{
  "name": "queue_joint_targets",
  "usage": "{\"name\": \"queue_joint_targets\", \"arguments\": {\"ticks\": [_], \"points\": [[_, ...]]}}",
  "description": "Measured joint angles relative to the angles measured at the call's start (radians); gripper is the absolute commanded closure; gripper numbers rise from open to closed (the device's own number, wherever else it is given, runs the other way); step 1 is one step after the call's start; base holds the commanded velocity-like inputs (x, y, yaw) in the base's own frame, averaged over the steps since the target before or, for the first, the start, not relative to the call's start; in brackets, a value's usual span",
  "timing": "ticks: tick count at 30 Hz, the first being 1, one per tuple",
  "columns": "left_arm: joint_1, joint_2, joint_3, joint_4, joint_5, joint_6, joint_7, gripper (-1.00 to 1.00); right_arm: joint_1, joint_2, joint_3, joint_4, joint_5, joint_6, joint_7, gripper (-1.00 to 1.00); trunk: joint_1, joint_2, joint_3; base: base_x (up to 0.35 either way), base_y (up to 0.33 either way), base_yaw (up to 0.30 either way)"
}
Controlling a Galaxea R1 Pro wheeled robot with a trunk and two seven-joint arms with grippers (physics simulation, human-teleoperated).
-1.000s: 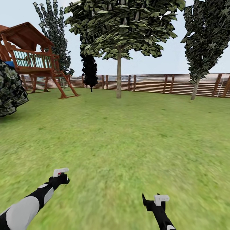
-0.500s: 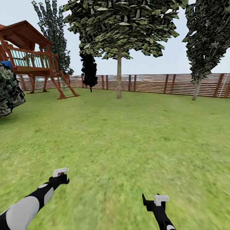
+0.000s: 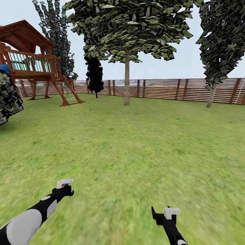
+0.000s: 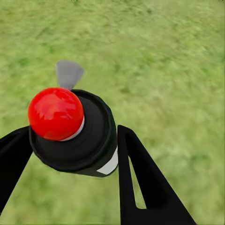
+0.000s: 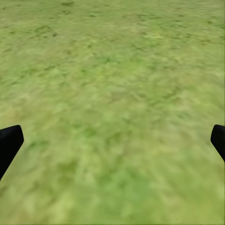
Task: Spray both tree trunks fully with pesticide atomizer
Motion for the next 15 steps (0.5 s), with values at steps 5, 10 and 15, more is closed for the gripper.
{"name": "queue_joint_targets", "arguments": {"ticks": [5, 10, 15], "points": [[0.000, 0.000, 0.000, 0.000, 0.000, 0.000, 0.000, 1.00, 0.000, 0.000, 0.000, 0.000, 0.000, 0.000, 0.000, -1.00, 0.000, 0.000, 0.000, 0.338, 0.000, 0.000], [0.001, 0.000, 0.000, 0.000, 0.000, 0.000, 0.000, 1.00, 0.000, 0.000, 0.000, 0.000, 0.000, 0.000, 0.000, -1.00, 0.000, 0.000, 0.000, 0.338, 0.000, 0.000], [0.000, 0.000, 0.000, 0.000, 0.000, 0.000, 0.000, 1.00, 0.000, 0.000, 0.000, 0.000, 0.000, 0.000, 0.000, -1.00, 0.000, 0.000, 0.000, 0.338, 0.000, 0.000]]}}
